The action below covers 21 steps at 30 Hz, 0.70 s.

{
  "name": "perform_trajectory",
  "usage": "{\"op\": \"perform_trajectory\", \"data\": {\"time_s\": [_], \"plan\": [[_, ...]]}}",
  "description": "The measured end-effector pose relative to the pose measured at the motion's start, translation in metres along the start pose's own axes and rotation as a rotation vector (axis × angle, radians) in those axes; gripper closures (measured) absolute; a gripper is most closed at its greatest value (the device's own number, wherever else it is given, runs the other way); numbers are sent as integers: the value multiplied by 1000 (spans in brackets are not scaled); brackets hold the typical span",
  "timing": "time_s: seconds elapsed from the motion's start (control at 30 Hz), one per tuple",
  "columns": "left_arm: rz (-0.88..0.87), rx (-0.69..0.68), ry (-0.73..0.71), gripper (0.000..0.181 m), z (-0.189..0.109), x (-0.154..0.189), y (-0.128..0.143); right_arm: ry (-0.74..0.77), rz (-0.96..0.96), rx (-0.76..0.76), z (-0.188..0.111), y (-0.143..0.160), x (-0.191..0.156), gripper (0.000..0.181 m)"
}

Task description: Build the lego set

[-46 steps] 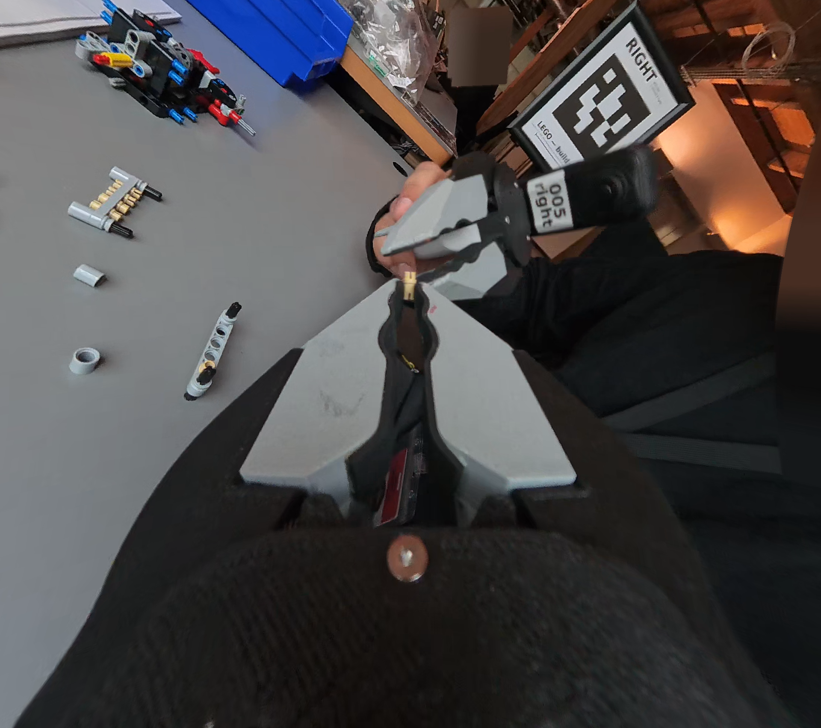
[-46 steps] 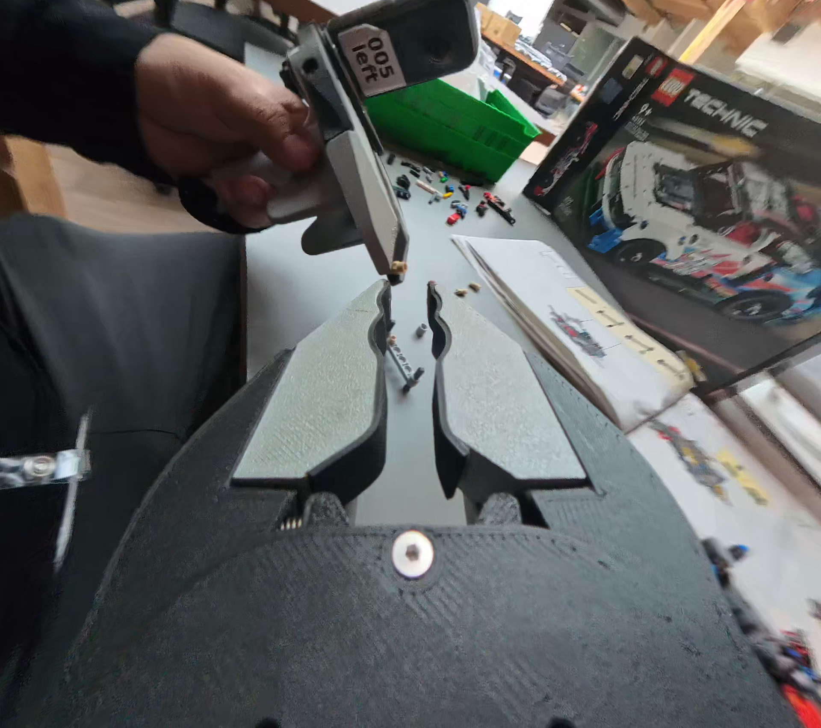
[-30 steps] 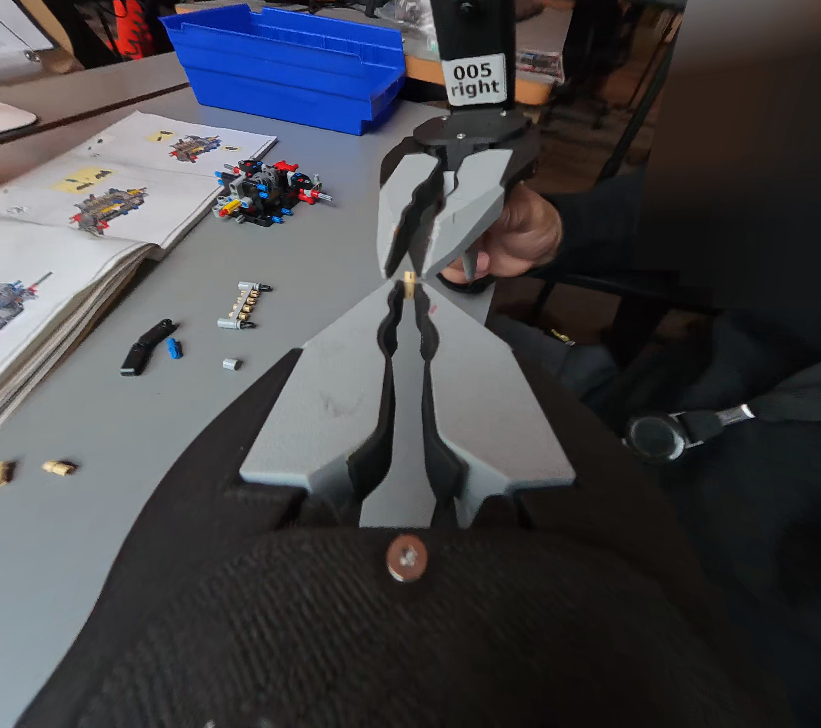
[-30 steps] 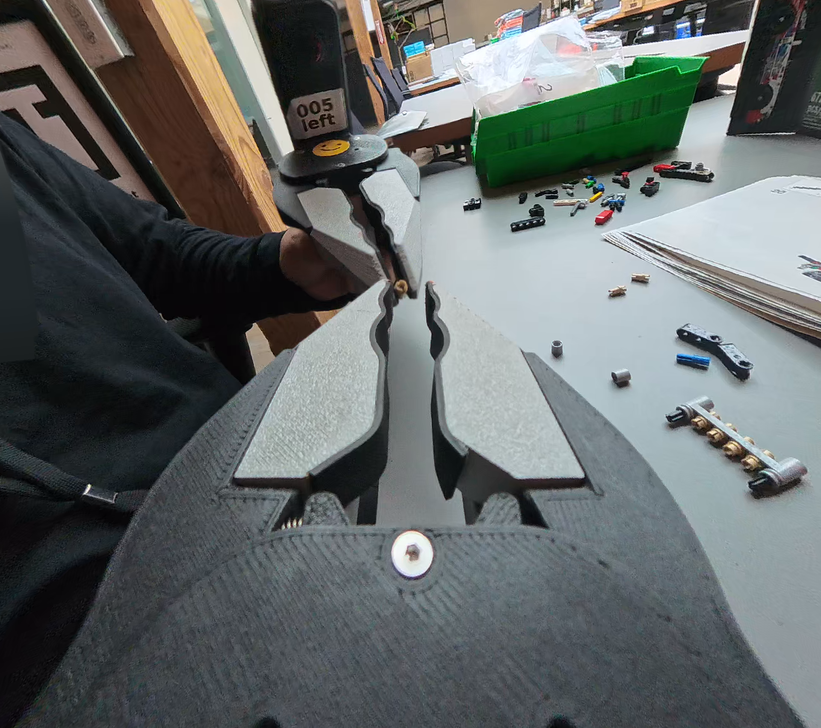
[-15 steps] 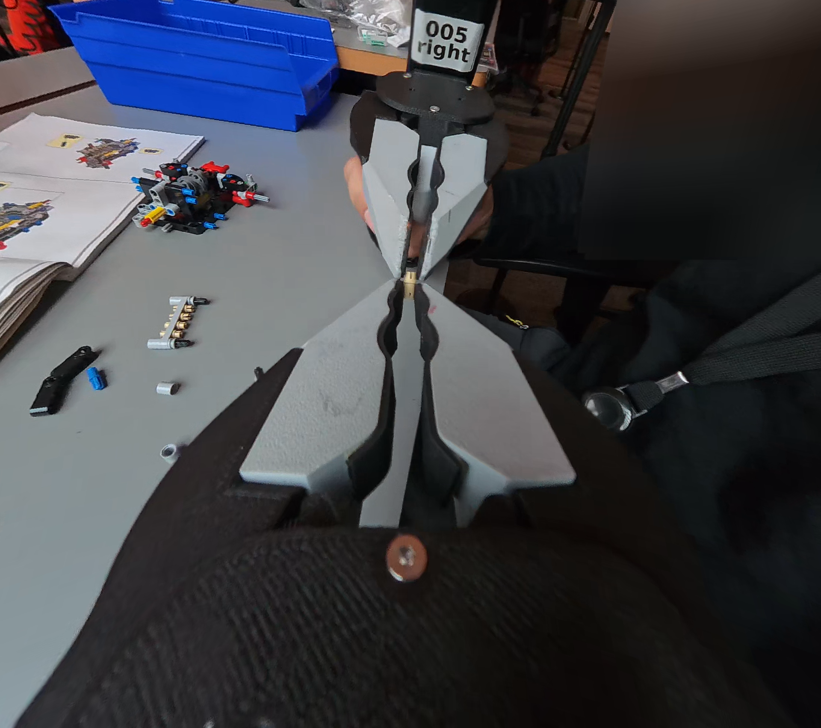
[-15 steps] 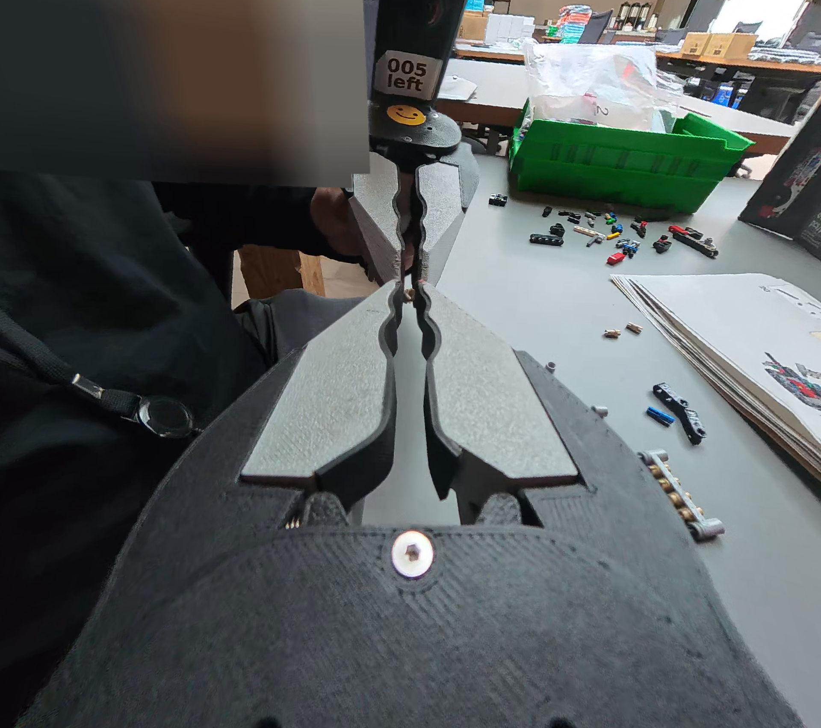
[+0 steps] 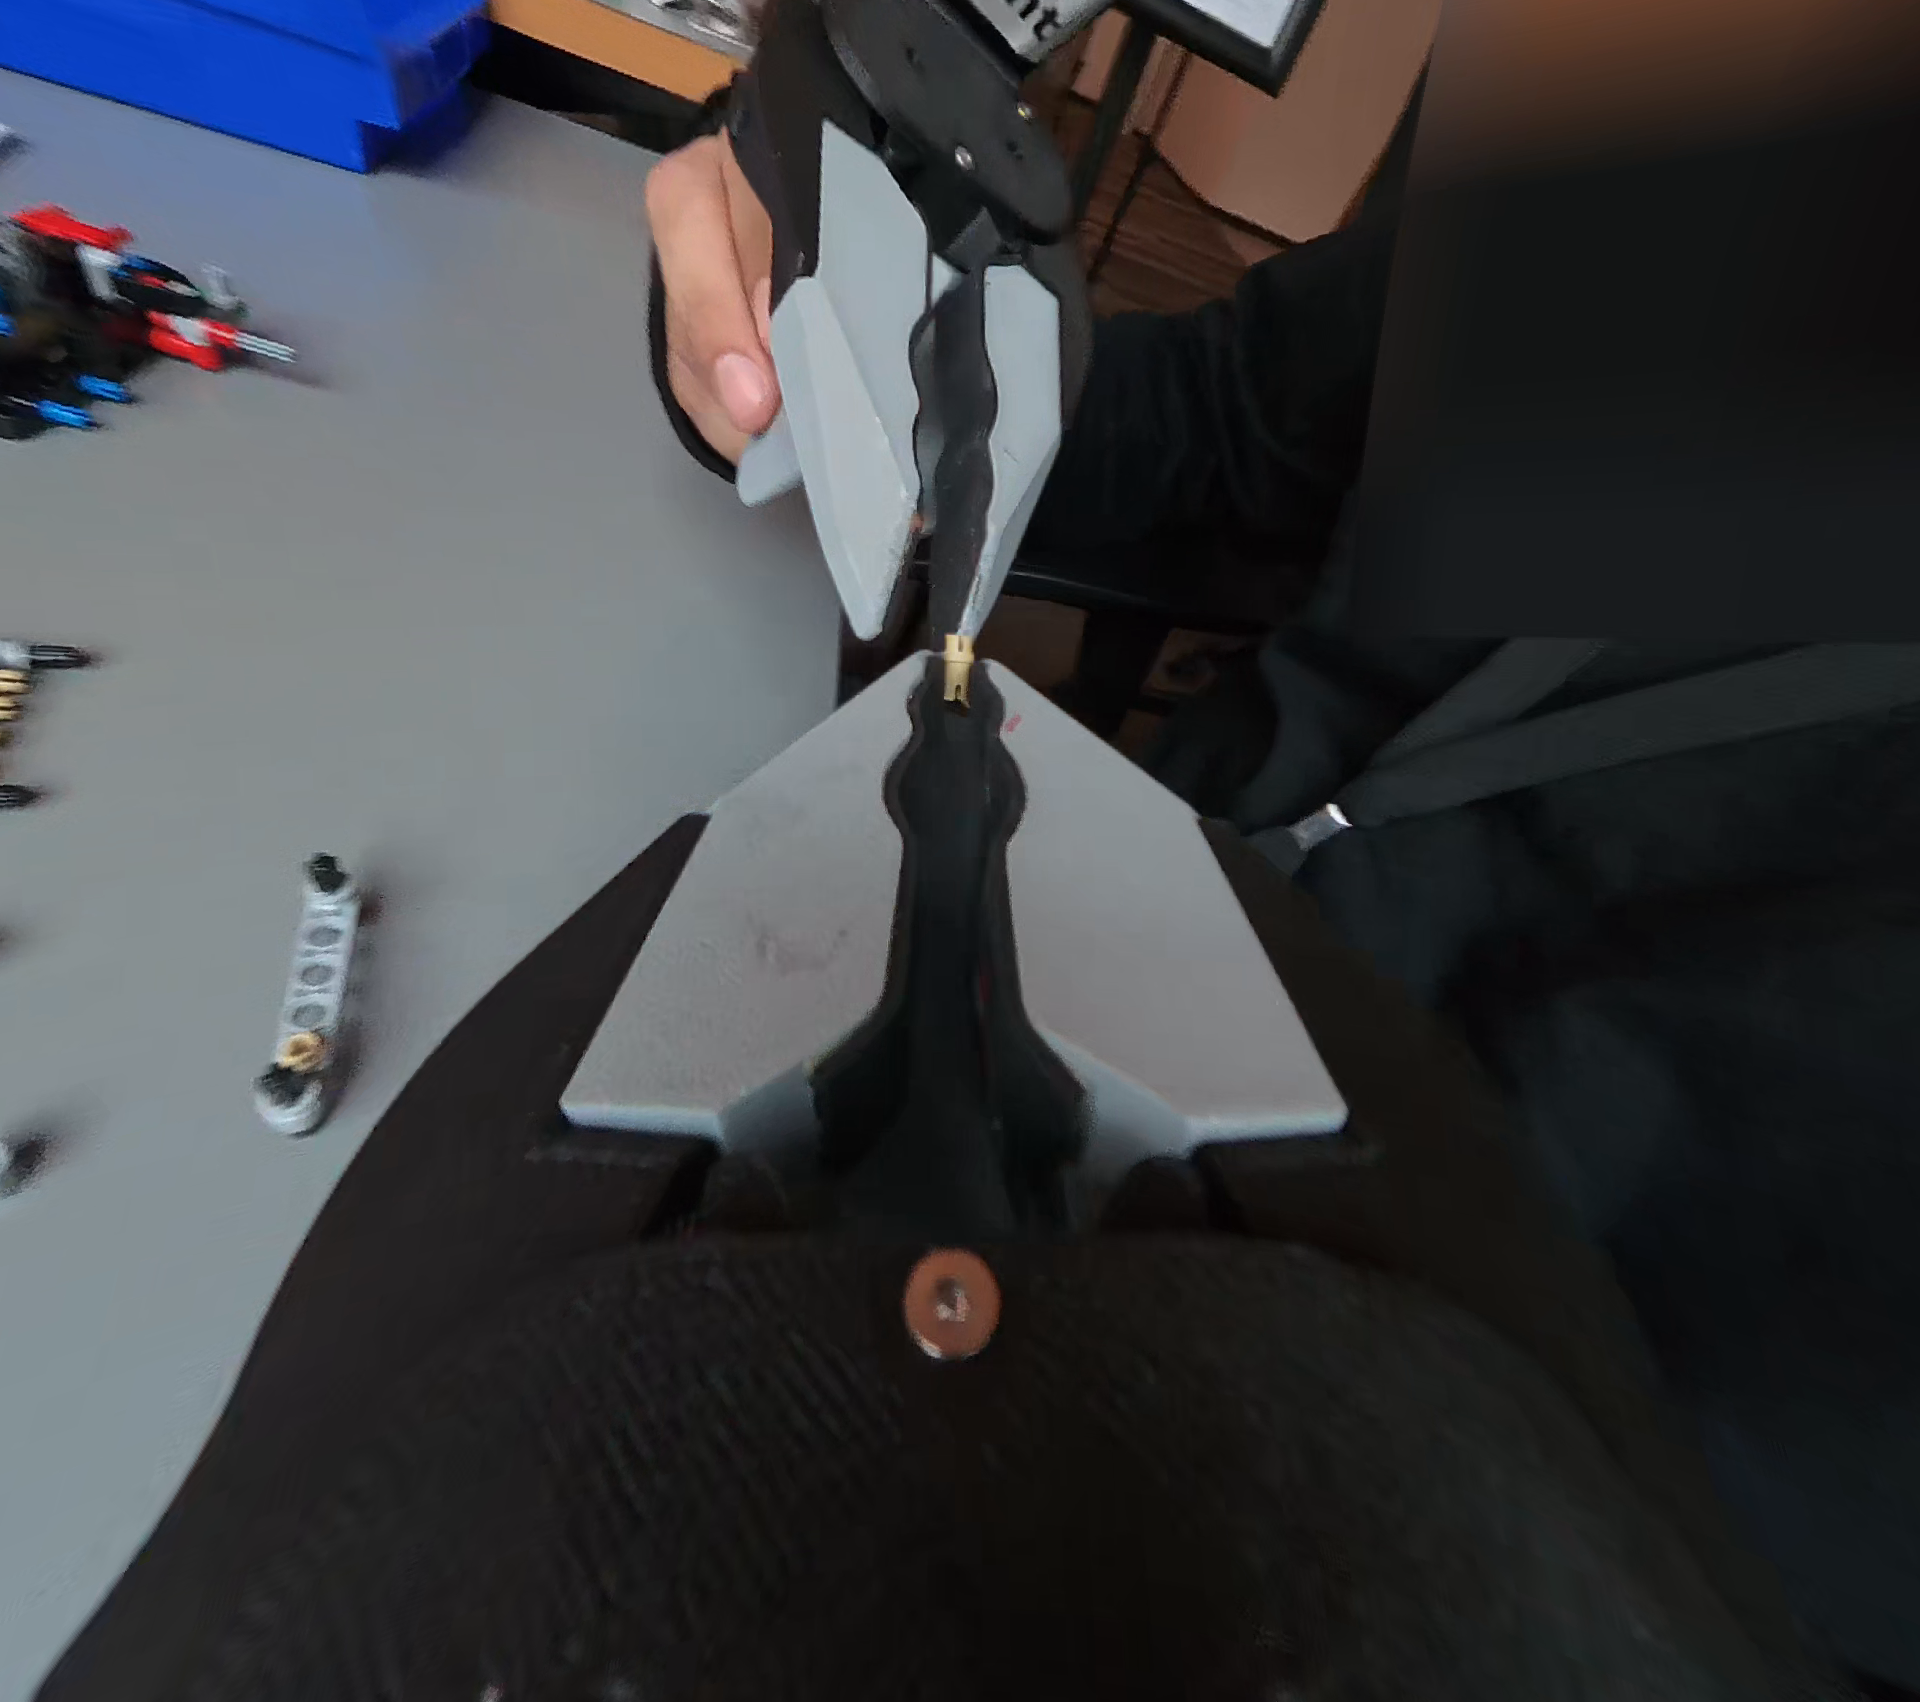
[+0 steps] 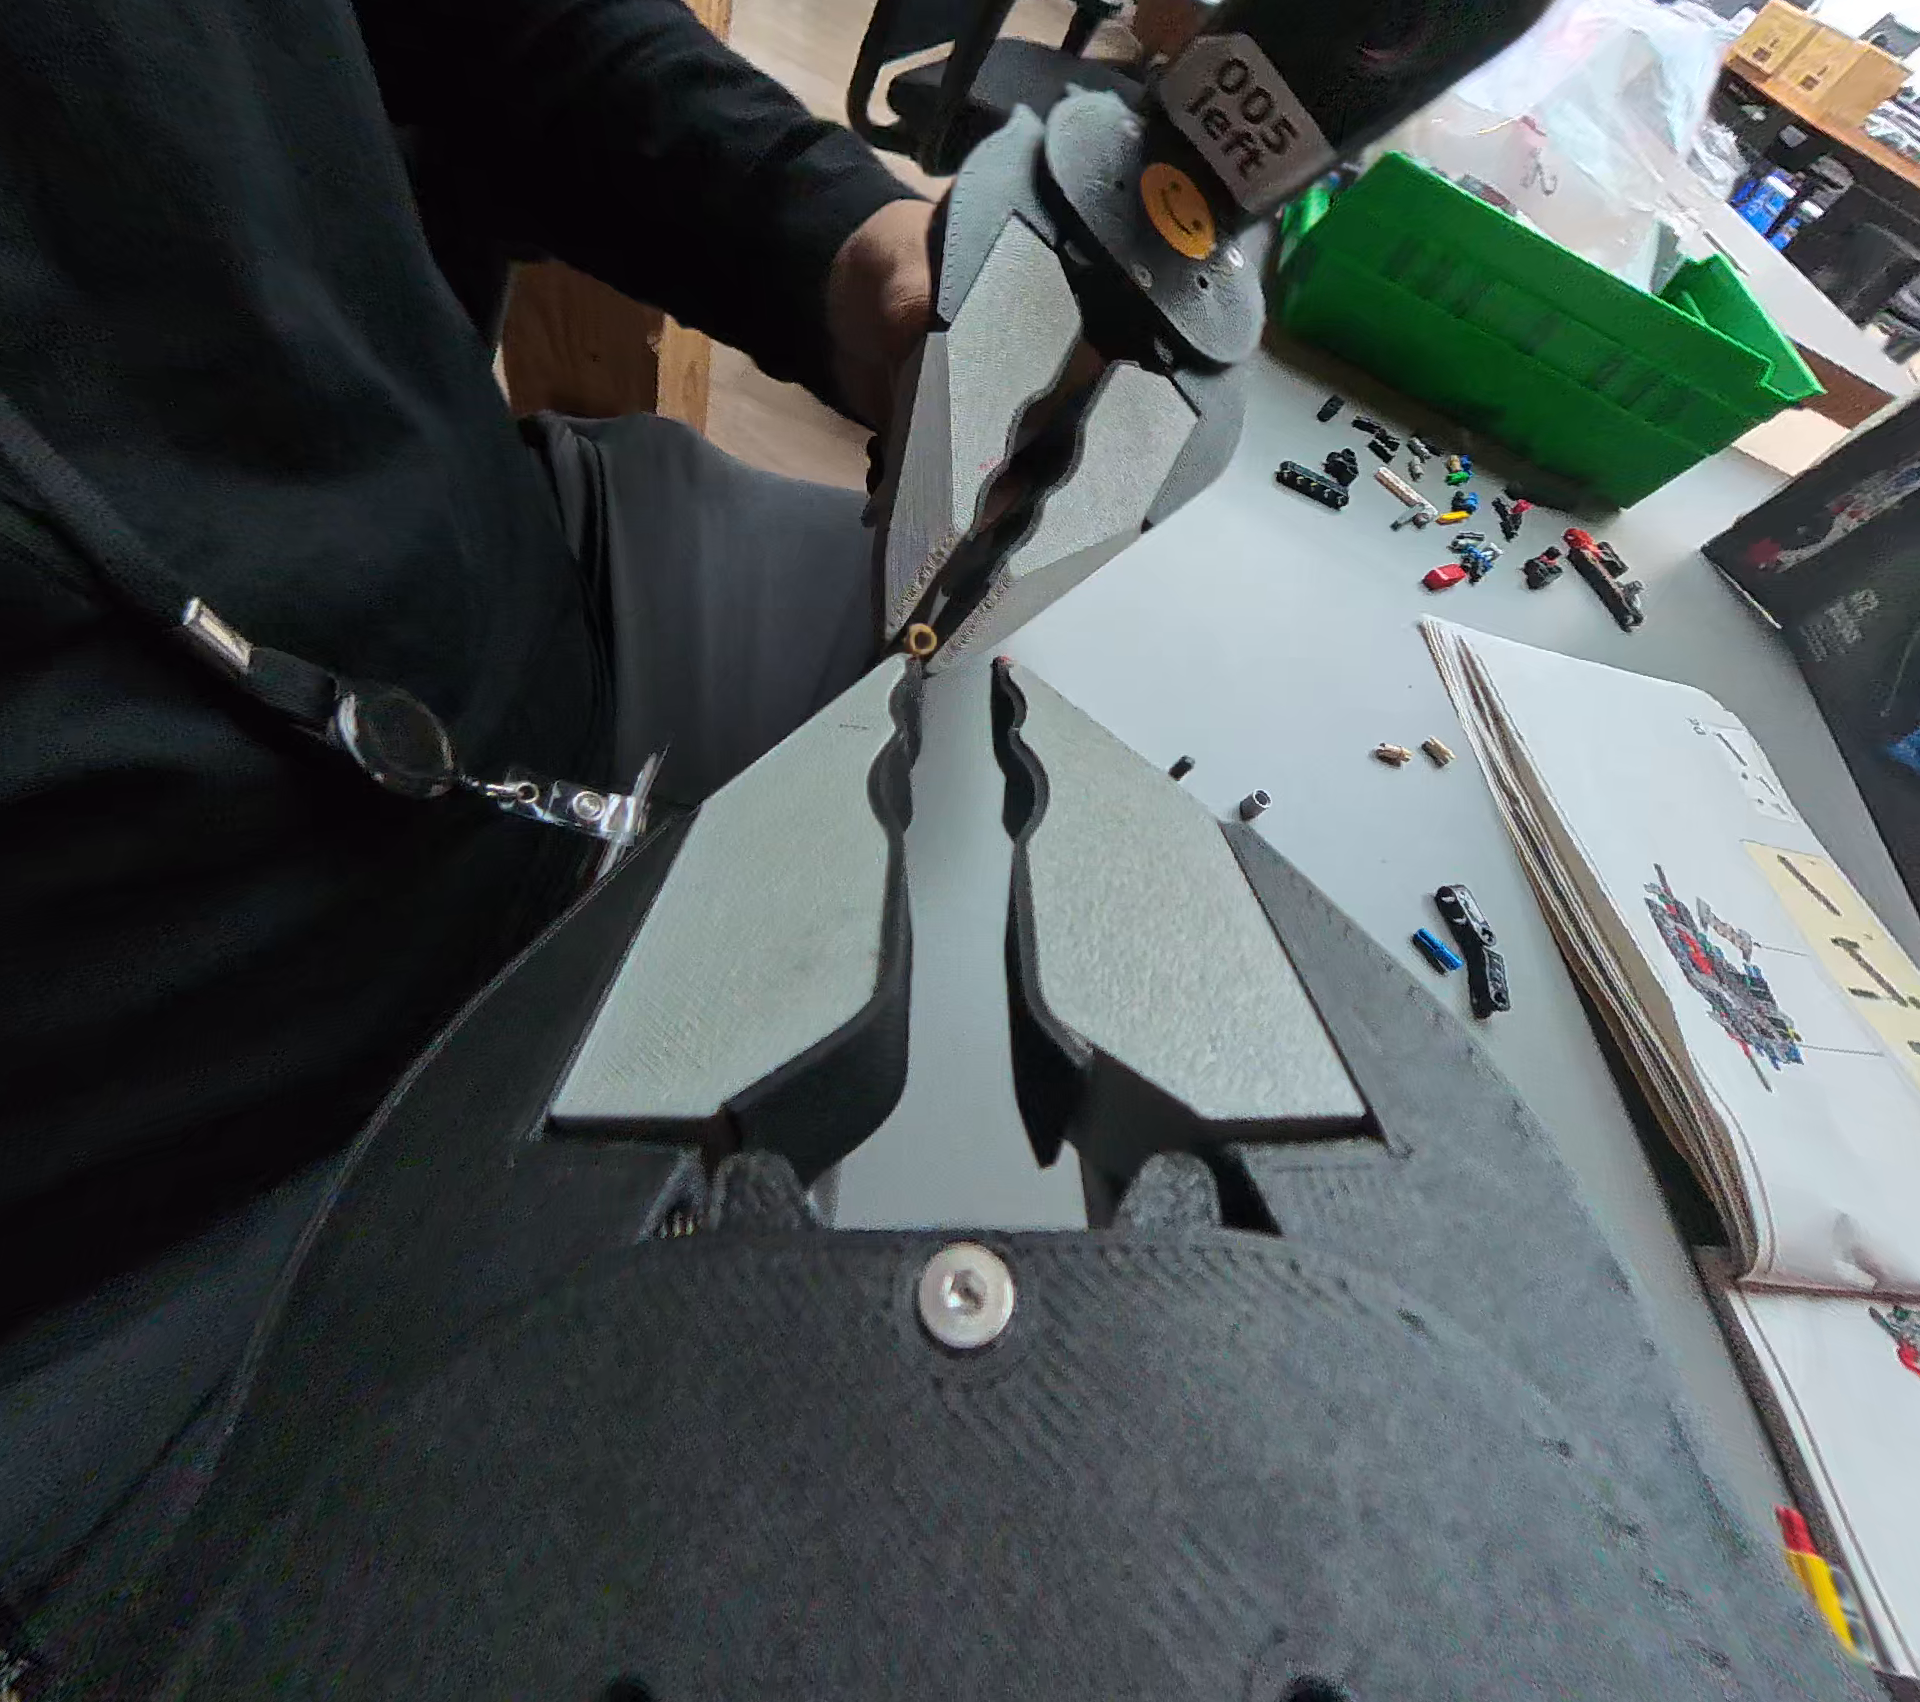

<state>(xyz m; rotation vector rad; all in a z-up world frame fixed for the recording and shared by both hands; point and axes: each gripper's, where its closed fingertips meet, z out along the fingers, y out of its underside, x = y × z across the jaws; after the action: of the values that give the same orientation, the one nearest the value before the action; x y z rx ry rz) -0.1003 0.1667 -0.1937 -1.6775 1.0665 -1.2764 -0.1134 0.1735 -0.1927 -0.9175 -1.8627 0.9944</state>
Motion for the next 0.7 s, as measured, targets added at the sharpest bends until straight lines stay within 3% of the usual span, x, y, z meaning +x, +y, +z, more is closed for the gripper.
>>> {"op": "perform_trajectory", "data": {"time_s": [0.13, 0.7], "plan": [[-106, -25, 118, 179, 4, 8, 9, -77, -41, -34, 2, -4, -19, 174], [-171, -89, 250, 178, 10, 27, 20, -150, -118, -90, 5, -7, -42, 179]]}}
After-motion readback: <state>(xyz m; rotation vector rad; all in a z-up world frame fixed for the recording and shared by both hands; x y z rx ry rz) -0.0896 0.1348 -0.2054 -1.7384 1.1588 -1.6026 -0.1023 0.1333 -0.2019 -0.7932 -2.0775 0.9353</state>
